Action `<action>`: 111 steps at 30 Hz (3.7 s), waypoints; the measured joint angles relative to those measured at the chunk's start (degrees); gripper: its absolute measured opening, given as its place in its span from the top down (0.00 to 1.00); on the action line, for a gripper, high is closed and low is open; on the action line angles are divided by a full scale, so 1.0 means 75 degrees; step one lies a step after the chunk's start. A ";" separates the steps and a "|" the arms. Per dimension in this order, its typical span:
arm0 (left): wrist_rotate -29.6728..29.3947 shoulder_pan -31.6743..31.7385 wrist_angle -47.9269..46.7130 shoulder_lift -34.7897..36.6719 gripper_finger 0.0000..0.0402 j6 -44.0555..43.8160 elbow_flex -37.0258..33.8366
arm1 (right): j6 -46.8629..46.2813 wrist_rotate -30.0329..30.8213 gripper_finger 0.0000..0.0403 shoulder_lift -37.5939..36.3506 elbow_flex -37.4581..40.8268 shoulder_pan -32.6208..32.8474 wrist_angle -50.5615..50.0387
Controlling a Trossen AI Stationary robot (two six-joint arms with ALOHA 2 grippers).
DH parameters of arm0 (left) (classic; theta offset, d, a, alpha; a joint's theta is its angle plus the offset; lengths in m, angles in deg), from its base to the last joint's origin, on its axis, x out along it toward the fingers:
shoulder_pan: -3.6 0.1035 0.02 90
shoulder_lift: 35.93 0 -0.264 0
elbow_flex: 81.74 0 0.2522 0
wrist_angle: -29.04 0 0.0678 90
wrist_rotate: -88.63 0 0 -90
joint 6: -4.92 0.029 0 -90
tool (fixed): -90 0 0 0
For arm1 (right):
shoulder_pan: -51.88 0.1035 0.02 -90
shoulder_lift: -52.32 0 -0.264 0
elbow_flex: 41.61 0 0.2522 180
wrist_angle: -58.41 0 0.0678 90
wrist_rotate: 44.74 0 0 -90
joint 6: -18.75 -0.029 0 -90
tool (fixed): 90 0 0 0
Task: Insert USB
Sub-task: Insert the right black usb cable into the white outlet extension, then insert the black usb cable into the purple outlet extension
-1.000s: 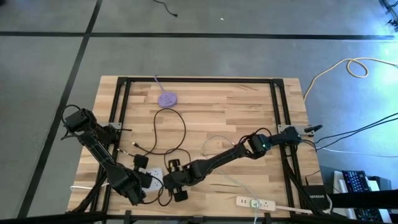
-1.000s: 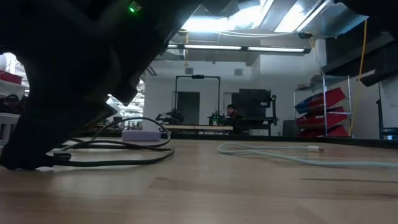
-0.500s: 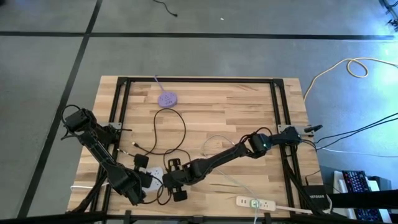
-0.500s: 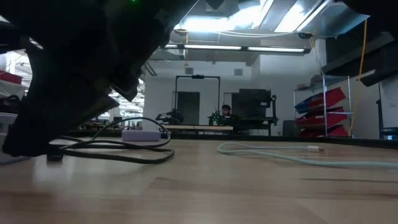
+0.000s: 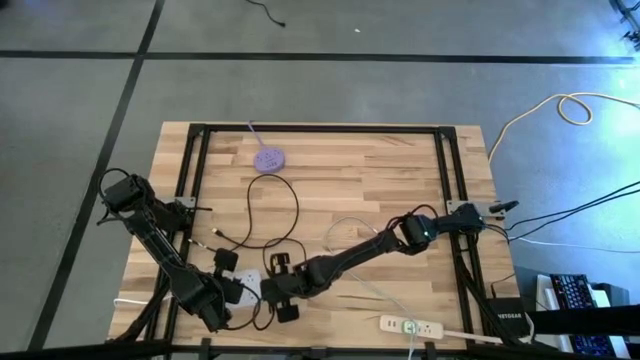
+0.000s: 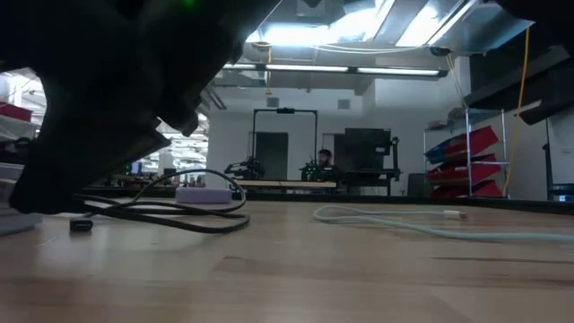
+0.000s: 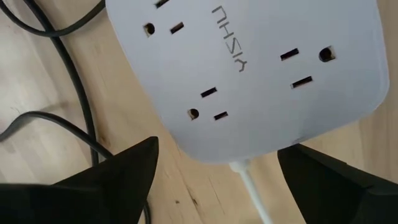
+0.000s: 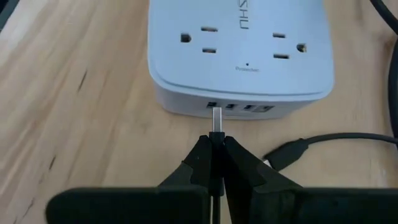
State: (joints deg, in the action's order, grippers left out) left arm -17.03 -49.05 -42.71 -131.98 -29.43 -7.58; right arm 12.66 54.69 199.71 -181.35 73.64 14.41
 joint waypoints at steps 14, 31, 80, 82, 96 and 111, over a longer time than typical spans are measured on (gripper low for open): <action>-0.0098 0.0015 0.0022 0.0000 0.22 0.0017 0.0000 | -0.0514 -0.0724 1.00 -0.0012 0.0000 -0.0082 0.0042; -0.0553 0.0018 0.0022 0.0000 0.22 0.0248 -0.0003 | -0.0896 -0.0856 1.00 -0.0017 -0.0244 -0.0146 -0.0187; 0.1476 -0.0174 -0.0470 0.0206 0.22 -0.0818 0.0067 | -0.0690 -0.1327 0.95 0.0000 -0.0434 -0.0111 -0.0830; 0.1462 -0.0331 -0.0567 0.0379 0.22 -0.1162 0.0166 | -0.0691 -0.1426 0.95 0.0006 -0.0433 -0.0108 -0.0724; -0.0976 -0.1235 -0.1359 0.1702 0.22 -0.2975 0.0443 | -0.0832 -0.1885 0.79 0.0015 -0.0434 0.0213 0.0490; -0.4823 -0.0995 0.3014 0.1708 0.22 -0.1375 -0.0775 | -0.0738 0.0166 0.10 0.0012 -0.1201 0.0147 -0.2723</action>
State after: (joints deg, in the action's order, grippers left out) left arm -53.20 -56.51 -20.11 -119.17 -39.75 -13.40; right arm 7.12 55.93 199.80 -190.35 74.74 -6.01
